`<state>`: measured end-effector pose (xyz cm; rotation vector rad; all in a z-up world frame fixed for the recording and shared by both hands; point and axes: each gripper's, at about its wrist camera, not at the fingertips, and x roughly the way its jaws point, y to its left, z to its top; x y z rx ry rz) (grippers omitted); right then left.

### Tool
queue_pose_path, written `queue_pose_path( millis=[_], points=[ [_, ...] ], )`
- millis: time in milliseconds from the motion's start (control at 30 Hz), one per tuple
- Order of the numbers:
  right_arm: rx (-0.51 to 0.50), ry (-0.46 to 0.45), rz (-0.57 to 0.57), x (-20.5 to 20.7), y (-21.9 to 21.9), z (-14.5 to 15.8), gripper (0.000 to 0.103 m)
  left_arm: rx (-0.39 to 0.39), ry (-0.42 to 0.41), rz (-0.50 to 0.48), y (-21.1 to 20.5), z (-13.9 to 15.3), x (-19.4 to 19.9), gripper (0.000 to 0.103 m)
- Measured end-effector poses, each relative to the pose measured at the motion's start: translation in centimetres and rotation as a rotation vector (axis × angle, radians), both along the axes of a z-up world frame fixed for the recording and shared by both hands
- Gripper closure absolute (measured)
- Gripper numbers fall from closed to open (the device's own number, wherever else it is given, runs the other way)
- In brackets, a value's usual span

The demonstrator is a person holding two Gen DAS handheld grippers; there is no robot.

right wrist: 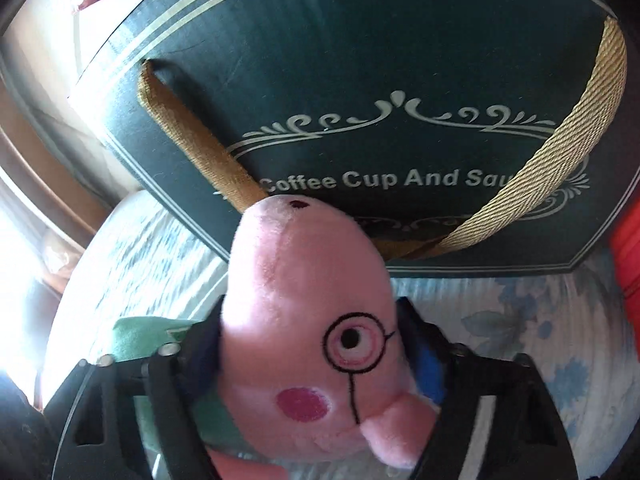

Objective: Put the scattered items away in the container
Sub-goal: 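Grasp the pink pig plush with both tools, left at its body, right at its head, then lift the pig plush with both tools and carry it toward the blue crate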

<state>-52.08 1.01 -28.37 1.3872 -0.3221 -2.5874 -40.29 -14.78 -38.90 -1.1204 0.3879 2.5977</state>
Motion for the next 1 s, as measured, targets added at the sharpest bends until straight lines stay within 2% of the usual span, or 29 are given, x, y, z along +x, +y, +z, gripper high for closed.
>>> queue_pose_path(
  millis=[100, 233, 467, 1000],
  points=[
    [-0.003, 0.012, -0.016, 0.8, -0.1, 0.3, 0.036, 0.012, 0.007, 0.004, -0.1, 0.2, 0.6, 0.039],
    [0.016, 0.032, -0.009, 2.3, -0.8, 1.2, 0.04, -0.001, 0.006, 0.01, -0.1, 0.7, 1.8, 0.042],
    [0.055, 0.039, 0.007, 6.1, -2.3, 3.7, 0.041, -0.02, 0.005, 0.011, 0.3, 2.8, 5.7, 0.043],
    [0.052, -0.016, -0.007, 16.9, -4.3, 11.4, 0.041, 0.027, -0.051, 0.052, 0.3, 9.7, 18.5, 0.043]
  ],
)
